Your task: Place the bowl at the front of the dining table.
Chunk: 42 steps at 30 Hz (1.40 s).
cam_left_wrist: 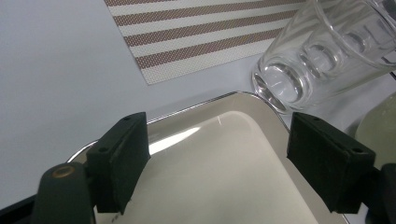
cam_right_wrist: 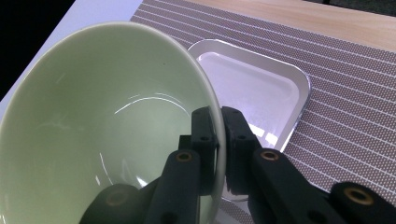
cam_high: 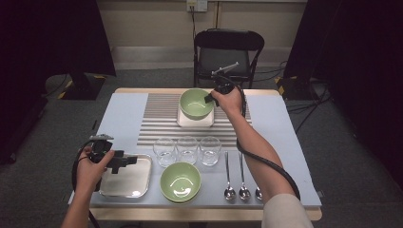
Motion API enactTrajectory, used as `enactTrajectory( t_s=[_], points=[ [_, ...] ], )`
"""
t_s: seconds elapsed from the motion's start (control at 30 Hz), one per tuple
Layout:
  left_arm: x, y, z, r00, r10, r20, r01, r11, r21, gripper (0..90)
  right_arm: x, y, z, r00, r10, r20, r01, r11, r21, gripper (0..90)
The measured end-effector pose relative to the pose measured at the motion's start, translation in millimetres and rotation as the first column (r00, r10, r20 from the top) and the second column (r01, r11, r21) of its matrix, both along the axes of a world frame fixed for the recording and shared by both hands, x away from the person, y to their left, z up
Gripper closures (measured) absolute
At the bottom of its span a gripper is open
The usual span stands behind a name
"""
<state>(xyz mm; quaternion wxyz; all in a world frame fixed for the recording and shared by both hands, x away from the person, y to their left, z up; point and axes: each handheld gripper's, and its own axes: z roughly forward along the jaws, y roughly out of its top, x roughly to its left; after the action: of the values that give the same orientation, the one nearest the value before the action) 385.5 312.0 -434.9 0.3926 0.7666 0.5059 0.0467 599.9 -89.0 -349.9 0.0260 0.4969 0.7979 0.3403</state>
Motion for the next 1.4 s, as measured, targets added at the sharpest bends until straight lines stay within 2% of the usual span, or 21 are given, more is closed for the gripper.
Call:
enactTrajectory(
  t_s=[0.73, 1.4],
  points=[
    [0.6, -1.1, -0.2, 1.0000, -0.005, 0.002, 0.005, 1.0000, 0.003, 20.9, 11.3, -1.0, -6.7, 0.9996, -0.028, 0.002, 0.028, 1.000, -0.007, 84.7],
    [0.9, -2.8, -1.0, 1.0000, -0.005, -0.006, 0.005, 1.0000, 0.006, 21.1, 22.7, -5.6, -19.1, 0.9983, -0.057, -0.003, 0.057, 0.998, 0.008, 84.7]
  ],
)
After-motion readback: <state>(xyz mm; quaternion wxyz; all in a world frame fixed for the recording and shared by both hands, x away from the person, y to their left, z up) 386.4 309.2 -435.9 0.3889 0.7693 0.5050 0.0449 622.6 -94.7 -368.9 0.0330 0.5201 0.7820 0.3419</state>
